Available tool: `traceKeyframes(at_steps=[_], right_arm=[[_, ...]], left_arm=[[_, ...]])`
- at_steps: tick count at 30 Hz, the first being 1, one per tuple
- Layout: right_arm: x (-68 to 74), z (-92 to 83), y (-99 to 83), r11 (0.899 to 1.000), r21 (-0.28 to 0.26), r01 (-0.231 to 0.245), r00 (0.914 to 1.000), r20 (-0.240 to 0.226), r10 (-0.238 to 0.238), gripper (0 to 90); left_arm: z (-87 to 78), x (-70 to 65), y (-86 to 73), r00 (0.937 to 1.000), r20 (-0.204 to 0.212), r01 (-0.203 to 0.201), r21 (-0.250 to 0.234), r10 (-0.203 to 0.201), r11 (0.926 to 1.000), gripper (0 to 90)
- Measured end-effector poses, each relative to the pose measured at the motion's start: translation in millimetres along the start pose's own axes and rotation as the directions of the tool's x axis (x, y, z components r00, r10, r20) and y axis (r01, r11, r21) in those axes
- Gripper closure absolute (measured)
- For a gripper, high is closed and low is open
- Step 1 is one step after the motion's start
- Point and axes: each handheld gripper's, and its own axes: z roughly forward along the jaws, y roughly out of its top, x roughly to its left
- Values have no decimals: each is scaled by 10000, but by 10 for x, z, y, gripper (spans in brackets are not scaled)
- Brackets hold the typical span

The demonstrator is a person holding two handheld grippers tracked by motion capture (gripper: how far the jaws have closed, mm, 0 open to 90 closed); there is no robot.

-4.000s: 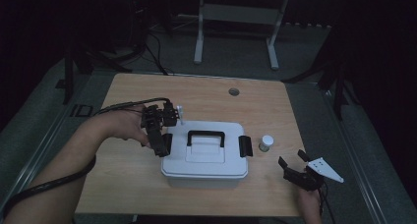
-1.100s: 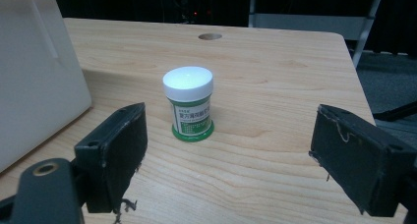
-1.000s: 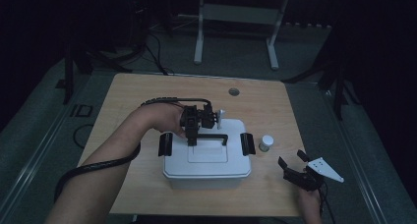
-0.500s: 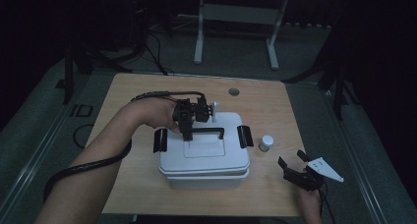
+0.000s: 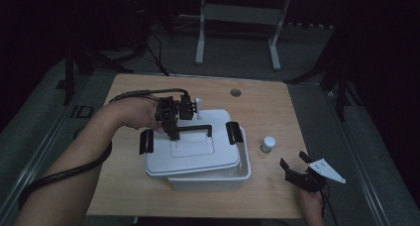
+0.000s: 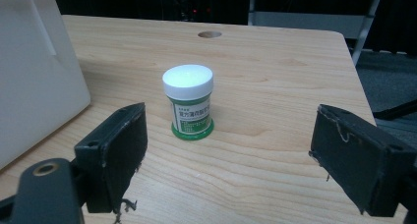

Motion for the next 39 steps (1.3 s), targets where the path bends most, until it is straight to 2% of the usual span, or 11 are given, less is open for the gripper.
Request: traceKeyframes(at_steps=[3, 11, 18, 22, 23, 25, 26, 30, 31, 34, 39], right_arm=[[2, 0, 1, 10000, 10, 6, 10000, 3, -6, 138], [3, 1, 1, 10000, 26, 8, 10000, 18, -8, 138], [6, 3, 2, 10000, 49, 18, 10000, 49, -18, 138], [8, 4, 2, 10000, 73, 48, 10000, 74, -48, 138], [9, 4, 2, 10000, 73, 61, 10000, 75, -61, 139], [9, 4, 2, 10000, 73, 68, 9999, 75, -68, 139], [9, 4, 2, 10000, 73, 68, 9999, 75, -68, 138], [10, 7, 3, 9999, 100, 81, 9999, 71, -82, 139], [10, 7, 3, 9999, 100, 81, 9999, 71, -82, 139], [12, 9, 4, 9999, 111, 87, 9999, 82, -88, 139], [14, 11, 4, 9999, 119, 100, 9999, 89, -101, 139]], left_arm=[[-16, 2, -62, 10000, -58, 73, -43, -74, 10000, 836], [-23, 25, -344, 9977, -121, 658, -148, -660, 9977, 836], [8, 32, -654, 9930, -90, 1179, -19, -1179, 9930, 836], [26, 31, -762, 9907, -11, 1357, 33, -1357, 9907, 836], [36, 27, -842, 9886, 8, 1505, 27, -1505, 9886, 836], [36, 27, -842, 9886, 8, 1505, 27, -1505, 9886, 836], [37, 28, -943, 9856, 43, 1690, -26, -1690, 9856, 836], [37, 24, -1127, 9785, 121, 2057, -55, -2057, 9786, 836], [37, 24, -1127, 9785, 121, 2057, -55, -2057, 9786, 836], [49, 13, -1269, 9727, 23, 2322, 130, -2322, 9726, 836], [41, -10, -1451, 9637, 85, 2670, -79, -2669, 9637, 836]])
